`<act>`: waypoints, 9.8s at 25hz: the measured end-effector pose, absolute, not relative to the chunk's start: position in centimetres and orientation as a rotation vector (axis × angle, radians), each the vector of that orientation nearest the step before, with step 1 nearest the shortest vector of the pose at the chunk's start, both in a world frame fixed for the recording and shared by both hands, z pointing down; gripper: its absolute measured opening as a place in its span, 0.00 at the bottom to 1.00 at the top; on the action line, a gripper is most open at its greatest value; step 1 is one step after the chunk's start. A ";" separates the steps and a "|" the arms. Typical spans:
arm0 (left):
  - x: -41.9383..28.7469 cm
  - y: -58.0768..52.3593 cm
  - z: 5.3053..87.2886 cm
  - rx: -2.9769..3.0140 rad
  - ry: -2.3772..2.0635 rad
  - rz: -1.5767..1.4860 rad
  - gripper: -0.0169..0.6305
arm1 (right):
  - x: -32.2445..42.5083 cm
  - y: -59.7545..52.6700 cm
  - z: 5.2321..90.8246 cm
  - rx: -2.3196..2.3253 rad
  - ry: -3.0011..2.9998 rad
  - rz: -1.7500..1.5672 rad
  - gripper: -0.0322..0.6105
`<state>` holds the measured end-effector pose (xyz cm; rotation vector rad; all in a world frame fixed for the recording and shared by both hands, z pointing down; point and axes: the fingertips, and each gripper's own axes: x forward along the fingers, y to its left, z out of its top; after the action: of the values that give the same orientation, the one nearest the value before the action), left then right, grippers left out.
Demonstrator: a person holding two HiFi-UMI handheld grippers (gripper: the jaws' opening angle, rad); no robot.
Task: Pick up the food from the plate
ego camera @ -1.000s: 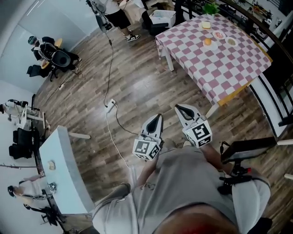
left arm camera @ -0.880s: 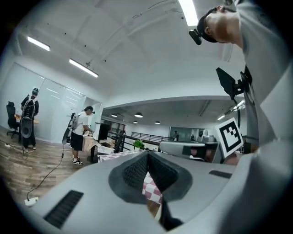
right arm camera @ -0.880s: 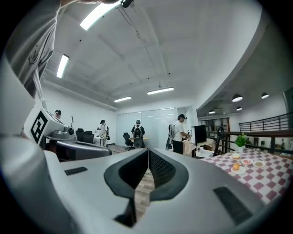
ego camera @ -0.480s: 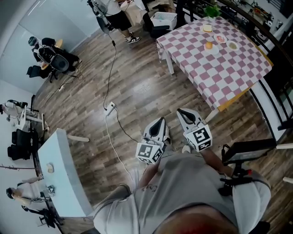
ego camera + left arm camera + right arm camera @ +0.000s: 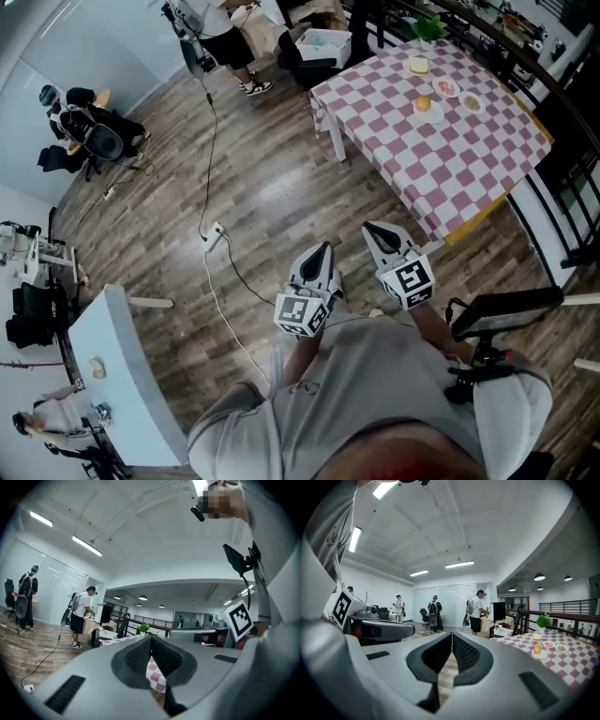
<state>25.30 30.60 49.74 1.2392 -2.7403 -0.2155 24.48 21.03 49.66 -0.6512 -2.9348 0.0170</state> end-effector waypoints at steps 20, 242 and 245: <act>4.4 31.1 48.5 1.559 -2.640 -0.174 0.03 | 6.7 20.3 49.5 -0.355 -2.904 -0.022 0.07; -27.6 -34.9 65.2 2.223 -1.712 0.586 0.61 | 2.6 -20.3 53.8 1.270 -2.625 0.250 0.07; -28.0 -34.6 65.4 2.210 -1.719 0.588 0.61 | 2.9 -20.2 54.1 1.276 -2.616 0.256 0.07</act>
<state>-28.04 -34.57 65.45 2.2104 -1.7186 0.5884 2.87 -20.22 54.14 1.2757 -2.6160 0.2557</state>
